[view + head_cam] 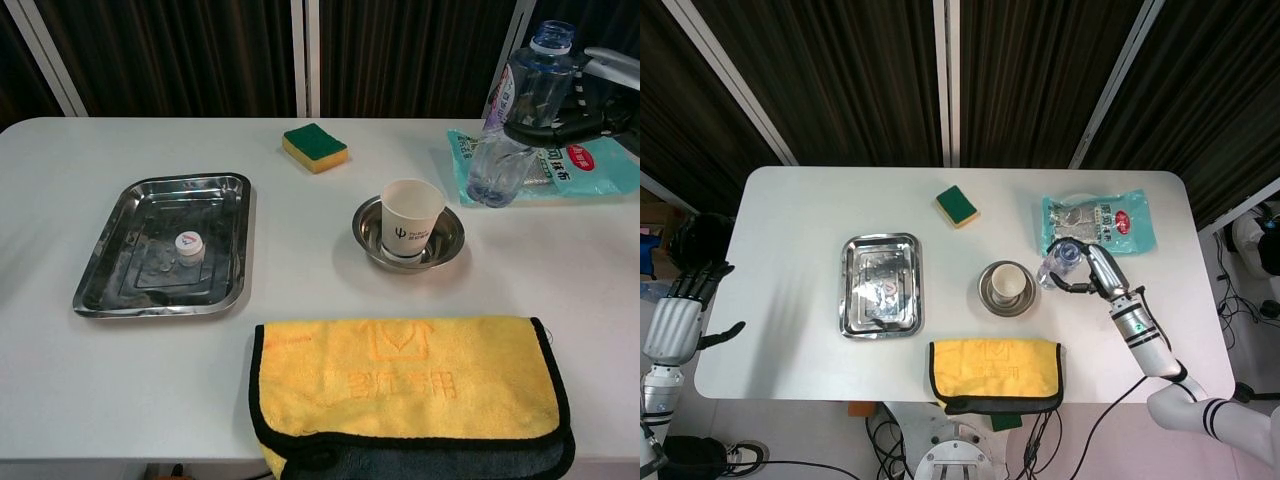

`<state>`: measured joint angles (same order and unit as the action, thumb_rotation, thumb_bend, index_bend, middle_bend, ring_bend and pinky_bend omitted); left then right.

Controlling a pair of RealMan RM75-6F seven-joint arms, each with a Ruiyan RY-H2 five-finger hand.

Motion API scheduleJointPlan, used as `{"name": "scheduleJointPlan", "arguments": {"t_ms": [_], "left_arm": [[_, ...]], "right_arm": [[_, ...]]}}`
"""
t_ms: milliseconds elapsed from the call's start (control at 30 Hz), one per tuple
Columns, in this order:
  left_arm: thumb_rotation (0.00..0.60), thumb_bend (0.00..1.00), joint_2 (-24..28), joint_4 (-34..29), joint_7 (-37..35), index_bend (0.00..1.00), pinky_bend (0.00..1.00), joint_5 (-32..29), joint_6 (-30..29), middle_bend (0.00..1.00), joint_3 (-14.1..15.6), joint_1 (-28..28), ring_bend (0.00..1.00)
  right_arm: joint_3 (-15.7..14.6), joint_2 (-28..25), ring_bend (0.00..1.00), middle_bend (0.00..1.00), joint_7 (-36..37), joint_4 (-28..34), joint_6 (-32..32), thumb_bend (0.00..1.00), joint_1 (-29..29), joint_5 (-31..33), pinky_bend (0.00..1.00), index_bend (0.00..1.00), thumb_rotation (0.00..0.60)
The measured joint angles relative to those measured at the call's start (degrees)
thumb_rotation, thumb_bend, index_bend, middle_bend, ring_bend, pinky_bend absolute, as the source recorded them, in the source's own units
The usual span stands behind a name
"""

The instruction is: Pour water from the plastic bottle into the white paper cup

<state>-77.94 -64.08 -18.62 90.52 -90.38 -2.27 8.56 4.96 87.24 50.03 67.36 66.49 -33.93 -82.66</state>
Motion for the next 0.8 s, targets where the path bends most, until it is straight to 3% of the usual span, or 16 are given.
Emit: {"name": "scheduleJointPlan", "arguments": {"t_ms": [467, 667, 800], "left_arm": [[0.6, 0.09, 0.0, -0.8, 1.0, 0.17, 0.16, 0.4, 1.4, 0.17, 0.3, 0.8, 0.11], [0.6, 0.09, 0.3, -1.0, 1.1, 0.17, 0.16, 0.3, 1.6, 0.17, 0.4, 0.9, 0.11], [0.6, 0.09, 0.4, -1.1, 1.2, 0.17, 0.16, 0.2, 1.7, 0.17, 0.3, 1.0, 0.11]], "right_arm": [[-0.5, 11.1, 0.41, 0.55, 11.5, -24.3, -1.8, 0.66, 1.8, -1.1, 0.45, 0.72, 0.6], [-1.7, 14.5, 0.4, 0.54, 14.2, -30.2, -2.5, 0.65, 1.9, -2.9, 0.44, 0.71, 0.6], [-2.4, 15.8, 0.34, 0.48, 15.6, -32.4, -2.4, 0.62, 2.0, -3.9, 0.4, 0.64, 0.6]]}}
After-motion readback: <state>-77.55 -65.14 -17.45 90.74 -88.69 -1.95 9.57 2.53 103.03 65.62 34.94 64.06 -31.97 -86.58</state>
